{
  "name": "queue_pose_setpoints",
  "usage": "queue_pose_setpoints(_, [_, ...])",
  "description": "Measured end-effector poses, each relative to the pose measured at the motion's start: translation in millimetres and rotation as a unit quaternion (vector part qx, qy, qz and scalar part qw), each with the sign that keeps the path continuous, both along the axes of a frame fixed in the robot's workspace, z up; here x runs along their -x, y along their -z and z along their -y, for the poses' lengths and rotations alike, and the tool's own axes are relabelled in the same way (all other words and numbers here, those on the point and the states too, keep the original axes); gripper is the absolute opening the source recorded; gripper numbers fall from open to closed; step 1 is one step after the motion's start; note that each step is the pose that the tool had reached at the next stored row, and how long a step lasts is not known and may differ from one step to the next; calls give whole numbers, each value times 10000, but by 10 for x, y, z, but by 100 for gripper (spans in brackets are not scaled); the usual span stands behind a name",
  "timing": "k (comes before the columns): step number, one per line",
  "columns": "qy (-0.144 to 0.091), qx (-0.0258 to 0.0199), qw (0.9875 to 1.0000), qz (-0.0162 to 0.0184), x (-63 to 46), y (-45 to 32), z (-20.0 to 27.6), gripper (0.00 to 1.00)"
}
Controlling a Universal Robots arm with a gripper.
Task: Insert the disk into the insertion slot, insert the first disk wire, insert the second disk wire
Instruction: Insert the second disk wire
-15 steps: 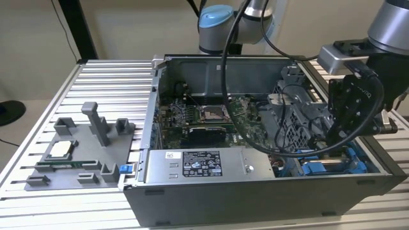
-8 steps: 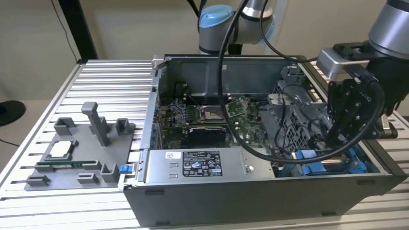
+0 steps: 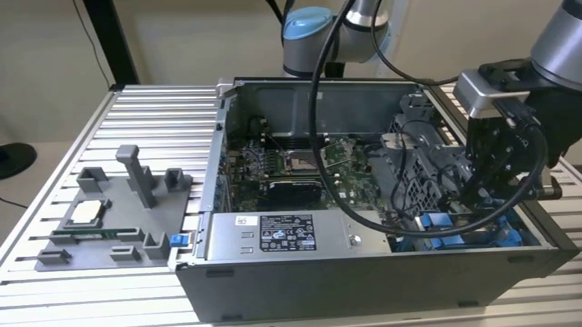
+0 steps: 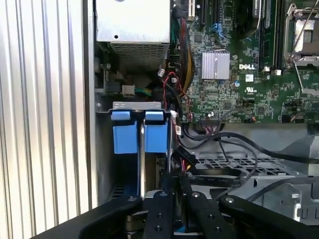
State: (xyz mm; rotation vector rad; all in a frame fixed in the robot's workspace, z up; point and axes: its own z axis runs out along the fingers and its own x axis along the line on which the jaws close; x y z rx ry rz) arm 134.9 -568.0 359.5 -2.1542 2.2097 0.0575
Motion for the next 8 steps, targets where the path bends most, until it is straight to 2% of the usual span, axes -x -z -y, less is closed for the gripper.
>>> queue_pose_setpoints(2, [0,-53,10000,0,-7,0,50,0])
queue_pose_setpoints(4, [1,-102,9999,0,-8,1,78,0])
queue_pose_setpoints(8, [-2,-121,9999,0,-25,0,98,0])
